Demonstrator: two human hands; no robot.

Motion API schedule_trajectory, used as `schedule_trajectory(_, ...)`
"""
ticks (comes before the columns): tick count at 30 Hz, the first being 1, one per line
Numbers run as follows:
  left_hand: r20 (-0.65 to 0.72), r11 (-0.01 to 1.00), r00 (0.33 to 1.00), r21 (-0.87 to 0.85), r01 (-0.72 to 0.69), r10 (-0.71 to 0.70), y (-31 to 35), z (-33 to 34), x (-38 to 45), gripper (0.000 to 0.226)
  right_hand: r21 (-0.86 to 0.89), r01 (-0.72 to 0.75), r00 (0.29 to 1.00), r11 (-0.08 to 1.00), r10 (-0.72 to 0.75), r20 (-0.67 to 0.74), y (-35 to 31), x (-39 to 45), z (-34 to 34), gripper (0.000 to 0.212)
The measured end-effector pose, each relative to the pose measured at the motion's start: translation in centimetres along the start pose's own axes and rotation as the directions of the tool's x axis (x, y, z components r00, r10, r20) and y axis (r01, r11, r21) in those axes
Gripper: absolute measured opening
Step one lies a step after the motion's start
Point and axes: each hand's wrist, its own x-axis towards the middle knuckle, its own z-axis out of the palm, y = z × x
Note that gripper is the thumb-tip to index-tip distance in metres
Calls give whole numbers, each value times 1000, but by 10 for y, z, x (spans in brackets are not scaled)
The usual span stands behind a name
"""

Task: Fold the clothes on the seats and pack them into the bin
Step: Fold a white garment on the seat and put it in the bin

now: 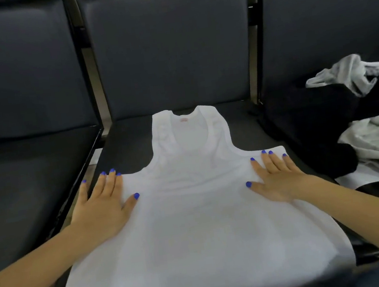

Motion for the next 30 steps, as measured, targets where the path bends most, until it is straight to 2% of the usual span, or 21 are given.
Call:
schedule_trajectory(6, 39, 997, 999, 72, 14, -17, 2, -7, 2, 69, -59, -90, 995, 994, 93, 42, -11, 1, -25, 71)
schedule_trajectory(9, 48, 1000, 999, 5, 17, -17, 2, -22, 14, 64, 43, -68, 995, 997, 71, -75, -19, 2, -50, 48)
schedule_trajectory(11, 30, 999, 1000, -43, 1, 0, 2, -33, 32, 59, 104, -48, 986, 993, 64, -151, -23, 10, -67, 49)
schedule_trajectory(14, -46, 962, 999, -271, -1, -12, 3, -44, 71, 54, 163, -23, 979, 986, 55, -194, -25, 33, -87, 46)
schedule_trajectory(17, -152, 868, 988, -495, -49, -31, 10, -47, 102, 46, 234, 38, 982, 972, 7, -191, -26, 61, -104, 45)
schedule_trajectory(19, -170, 803, 983, -594, -50, -64, 18, -47, 123, 41, 315, 91, 978, 945, -26, -205, -27, 82, -115, 46)
schedule_trajectory(21, -164, 774, 982, -632, -33, -92, 26, -47, 145, 39, 349, 143, 958, 926, -41, -282, -28, 105, -122, 43)
schedule_trajectory(24, -213, 761, 973, -645, -71, -89, 35, -51, 187, 39, 162, 149, 878, 975, -55, -476, -31, 139, -131, 40)
schedule_trajectory(26, -227, 710, 969, -698, -91, -99, 39, -56, 213, 40, 89, 162, 839, 983, -90, -536, -32, 162, -137, 45)
schedule_trajectory(28, -176, 666, 979, -743, -64, -102, 43, -64, 238, 44, 195, 210, 866, 958, -90, -492, -31, 188, -144, 49)
schedule_trajectory(30, -91, 659, 991, -752, -6, -95, 49, -71, 255, 44, 348, 249, 917, 904, -104, -385, -26, 210, -151, 47)
